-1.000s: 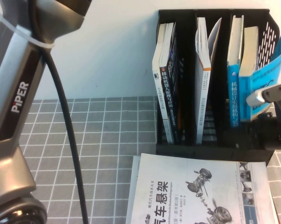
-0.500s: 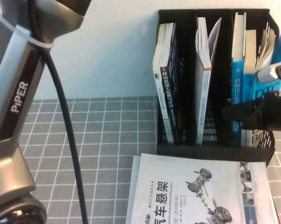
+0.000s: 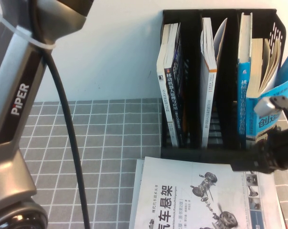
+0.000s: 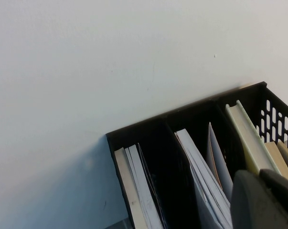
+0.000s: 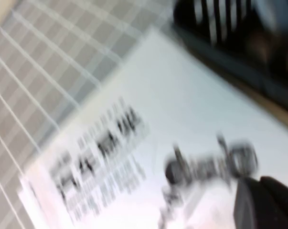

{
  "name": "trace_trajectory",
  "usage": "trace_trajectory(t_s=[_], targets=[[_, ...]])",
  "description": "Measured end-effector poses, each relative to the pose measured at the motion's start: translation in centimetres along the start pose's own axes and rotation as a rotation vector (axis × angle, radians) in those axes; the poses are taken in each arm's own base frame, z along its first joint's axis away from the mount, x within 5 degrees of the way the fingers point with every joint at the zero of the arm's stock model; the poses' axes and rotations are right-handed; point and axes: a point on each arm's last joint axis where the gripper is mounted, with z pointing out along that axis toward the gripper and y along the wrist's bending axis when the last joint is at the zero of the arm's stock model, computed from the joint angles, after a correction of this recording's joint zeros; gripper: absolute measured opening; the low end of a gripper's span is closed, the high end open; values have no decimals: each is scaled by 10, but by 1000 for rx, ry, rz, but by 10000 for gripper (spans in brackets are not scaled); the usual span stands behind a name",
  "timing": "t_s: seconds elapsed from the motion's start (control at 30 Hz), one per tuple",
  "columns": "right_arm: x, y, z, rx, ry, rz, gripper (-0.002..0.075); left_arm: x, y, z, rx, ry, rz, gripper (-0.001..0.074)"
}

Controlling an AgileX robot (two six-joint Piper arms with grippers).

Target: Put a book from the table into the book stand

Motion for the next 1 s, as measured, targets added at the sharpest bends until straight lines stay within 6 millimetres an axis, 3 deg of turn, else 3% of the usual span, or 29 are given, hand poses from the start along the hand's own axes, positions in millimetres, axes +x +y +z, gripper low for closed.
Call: trace_trajectory(t_s=[0.2, 0.47, 0.63, 0.83, 1.0], targets=[[4, 9, -26, 185, 90, 32, -3, 0, 0, 0, -1, 4, 3, -3], [-11, 33, -76, 452, -104, 14, -3, 1, -1, 0, 16, 12, -1, -3], [-12, 25, -83, 563, -134, 33, -3, 1, -2, 0, 18, 12, 0, -3], [-26, 15, -90, 671, -321, 73, -3, -2, -1, -6, 33, -2, -6, -3], [-32, -2, -72, 660, -377, 159, -3, -4, -1, -11, 56, -8, -13, -3]])
